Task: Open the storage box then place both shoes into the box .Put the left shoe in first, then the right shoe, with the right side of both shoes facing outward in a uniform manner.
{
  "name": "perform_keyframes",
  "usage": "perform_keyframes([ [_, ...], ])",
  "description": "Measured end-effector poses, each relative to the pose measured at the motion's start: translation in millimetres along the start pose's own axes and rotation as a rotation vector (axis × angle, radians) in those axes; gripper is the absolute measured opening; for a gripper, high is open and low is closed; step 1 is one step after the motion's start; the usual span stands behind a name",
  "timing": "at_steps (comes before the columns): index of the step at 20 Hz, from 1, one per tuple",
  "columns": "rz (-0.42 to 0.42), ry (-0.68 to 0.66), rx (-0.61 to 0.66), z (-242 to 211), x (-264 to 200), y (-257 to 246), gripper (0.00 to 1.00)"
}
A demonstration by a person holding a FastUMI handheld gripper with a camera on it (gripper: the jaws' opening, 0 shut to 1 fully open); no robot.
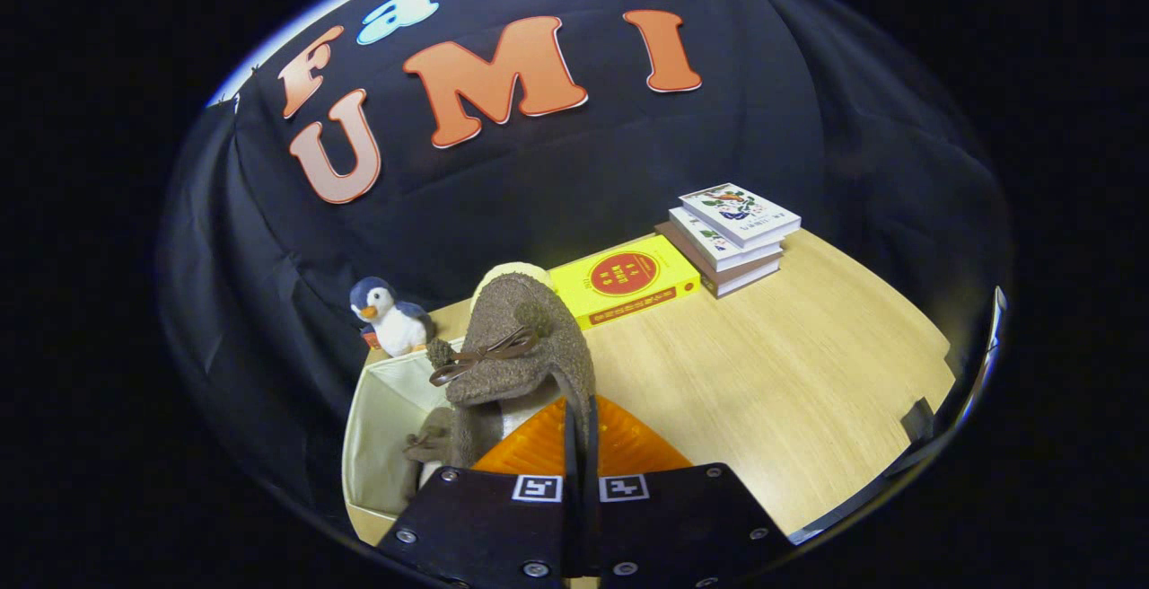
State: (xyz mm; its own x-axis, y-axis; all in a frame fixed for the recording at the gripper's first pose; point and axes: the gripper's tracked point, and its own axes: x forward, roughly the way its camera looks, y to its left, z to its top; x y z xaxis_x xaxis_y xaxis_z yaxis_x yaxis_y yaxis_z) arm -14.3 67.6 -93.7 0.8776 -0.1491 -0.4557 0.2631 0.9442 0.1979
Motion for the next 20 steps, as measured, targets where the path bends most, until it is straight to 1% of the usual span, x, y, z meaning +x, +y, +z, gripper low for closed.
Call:
perform_keyframes([
  [4, 0.046, -0.006, 0.002, -2, -4, 44, 0.01],
  [9, 0.071, 0.024, -0.004, -25, 6, 80, 0.01],
  [15, 0.081, 0.076, -0.025, -60, 21, 102, 0.01],
  [20, 0.056, 0.115, -0.027, -82, 29, 95, 0.03],
])
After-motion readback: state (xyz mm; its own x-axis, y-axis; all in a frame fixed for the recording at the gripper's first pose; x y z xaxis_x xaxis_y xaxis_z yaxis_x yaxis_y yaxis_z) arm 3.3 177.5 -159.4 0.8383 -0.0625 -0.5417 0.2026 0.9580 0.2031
